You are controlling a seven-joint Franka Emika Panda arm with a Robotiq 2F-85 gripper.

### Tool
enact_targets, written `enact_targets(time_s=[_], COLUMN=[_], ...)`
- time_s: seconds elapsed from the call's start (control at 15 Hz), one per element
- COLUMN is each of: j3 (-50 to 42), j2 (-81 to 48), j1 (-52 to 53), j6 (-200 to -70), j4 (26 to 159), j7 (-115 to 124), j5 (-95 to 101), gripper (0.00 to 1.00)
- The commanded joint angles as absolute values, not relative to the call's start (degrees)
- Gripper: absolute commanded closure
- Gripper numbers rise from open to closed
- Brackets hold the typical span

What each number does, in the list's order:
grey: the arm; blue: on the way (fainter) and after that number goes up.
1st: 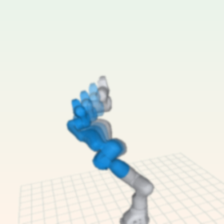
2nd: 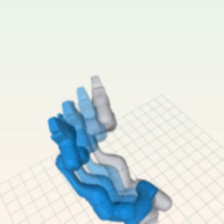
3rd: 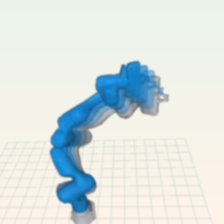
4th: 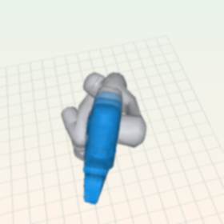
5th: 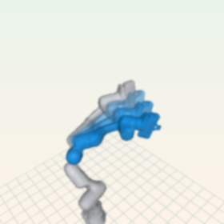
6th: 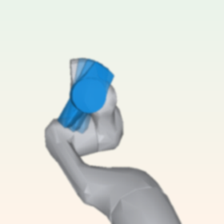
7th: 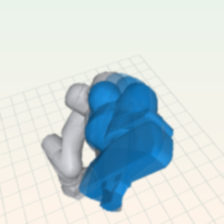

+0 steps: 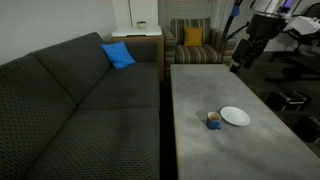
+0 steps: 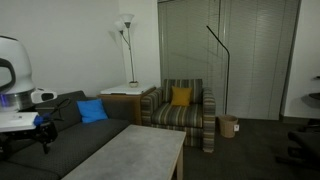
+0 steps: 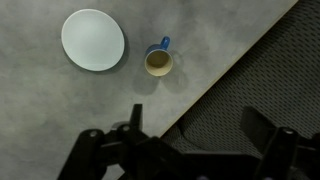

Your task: Put the blue cup on the white plate then remove the cup and put it on the table

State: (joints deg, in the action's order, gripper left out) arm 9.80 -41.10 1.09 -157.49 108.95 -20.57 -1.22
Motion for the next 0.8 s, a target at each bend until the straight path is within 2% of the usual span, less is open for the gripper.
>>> enact_targets(time_s=[0.0,0.73], j3=[10.5,9.1], j2=[-41.1,-42.2], j1=[0.4,1.3], j6=[-157.3,-156.5], j4=[108.8,108.1], j7=[-19.7,-10.4], j5=[0.0,-1.1], gripper=[0.0,0.0])
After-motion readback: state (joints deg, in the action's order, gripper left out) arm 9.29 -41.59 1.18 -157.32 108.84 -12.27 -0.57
